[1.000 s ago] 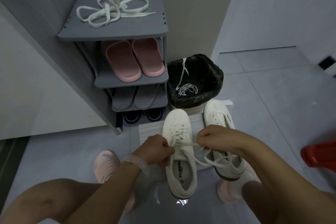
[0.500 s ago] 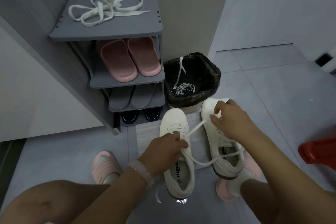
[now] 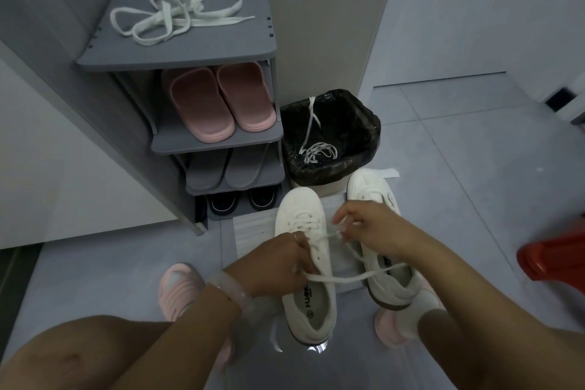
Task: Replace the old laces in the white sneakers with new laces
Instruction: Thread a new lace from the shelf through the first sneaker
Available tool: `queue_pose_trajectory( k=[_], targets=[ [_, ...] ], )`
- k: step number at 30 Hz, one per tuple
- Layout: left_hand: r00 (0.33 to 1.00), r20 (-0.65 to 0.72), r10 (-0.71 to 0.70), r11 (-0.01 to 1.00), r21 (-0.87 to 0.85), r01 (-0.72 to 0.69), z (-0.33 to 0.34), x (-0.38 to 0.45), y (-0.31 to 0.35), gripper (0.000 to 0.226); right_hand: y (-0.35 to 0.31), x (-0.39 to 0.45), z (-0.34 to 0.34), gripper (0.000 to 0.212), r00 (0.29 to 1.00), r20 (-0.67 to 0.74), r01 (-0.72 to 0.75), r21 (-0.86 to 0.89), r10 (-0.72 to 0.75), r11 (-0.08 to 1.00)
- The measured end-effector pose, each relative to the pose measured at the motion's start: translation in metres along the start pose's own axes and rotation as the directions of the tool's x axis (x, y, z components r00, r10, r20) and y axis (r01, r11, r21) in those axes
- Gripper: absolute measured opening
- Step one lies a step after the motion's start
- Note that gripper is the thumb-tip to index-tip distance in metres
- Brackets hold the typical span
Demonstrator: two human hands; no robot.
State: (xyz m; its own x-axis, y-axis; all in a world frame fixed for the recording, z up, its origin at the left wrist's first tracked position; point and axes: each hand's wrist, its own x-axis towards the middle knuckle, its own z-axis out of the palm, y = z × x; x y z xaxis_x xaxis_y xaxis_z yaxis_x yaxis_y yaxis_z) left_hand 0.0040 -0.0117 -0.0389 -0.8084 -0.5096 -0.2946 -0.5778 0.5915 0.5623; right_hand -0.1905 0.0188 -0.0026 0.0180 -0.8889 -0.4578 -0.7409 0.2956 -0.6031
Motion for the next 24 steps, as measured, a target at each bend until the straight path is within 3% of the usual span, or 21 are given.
queue_pose_trajectory(
  k=[4, 7, 12, 14, 18, 24],
  targets=[
    [0.99, -0.12, -0.068, 0.998, -0.003, 0.068, 0.01, 0.001, 0.003, 0.026, -0.002, 0.0, 0.033, 0.021, 0.99, 0.068, 0.125, -0.056, -0.122, 0.991],
    [0.975, -0.206, -0.078, 0.997, 0.0, 0.079, 0.022, 0.003, 0.003, 0.024, 0.002, -0.001, 0.048, 0.015, 0.984, 0.011, 0.18, -0.091, -0.18, 0.979],
    [0.937, -0.309, -0.162, 0.98, -0.162, 0.116, 0.029, 0.006, 0.005, 0.021, 0.007, -0.002, 0.06, 0.004, 0.97, -0.065, 0.227, -0.077, -0.232, 0.971],
    [0.913, -0.352, -0.207, 0.959, -0.258, 0.118, 0.03, 0.006, 0.007, 0.02, 0.009, -0.001, 0.065, 0.008, 0.975, -0.102, 0.193, -0.026, -0.195, 0.981],
    [0.894, -0.368, -0.255, 0.917, -0.386, 0.103, 0.031, 0.008, 0.009, 0.02, 0.014, 0.001, 0.075, 0.035, 0.949, -0.315, 0.027, 0.11, 0.009, 0.994],
    [0.896, -0.356, -0.265, 0.898, -0.431, 0.094, 0.036, 0.01, 0.008, 0.015, 0.016, -0.007, 0.085, 0.017, 0.925, -0.366, 0.136, 0.076, -0.099, 0.988]
  ],
)
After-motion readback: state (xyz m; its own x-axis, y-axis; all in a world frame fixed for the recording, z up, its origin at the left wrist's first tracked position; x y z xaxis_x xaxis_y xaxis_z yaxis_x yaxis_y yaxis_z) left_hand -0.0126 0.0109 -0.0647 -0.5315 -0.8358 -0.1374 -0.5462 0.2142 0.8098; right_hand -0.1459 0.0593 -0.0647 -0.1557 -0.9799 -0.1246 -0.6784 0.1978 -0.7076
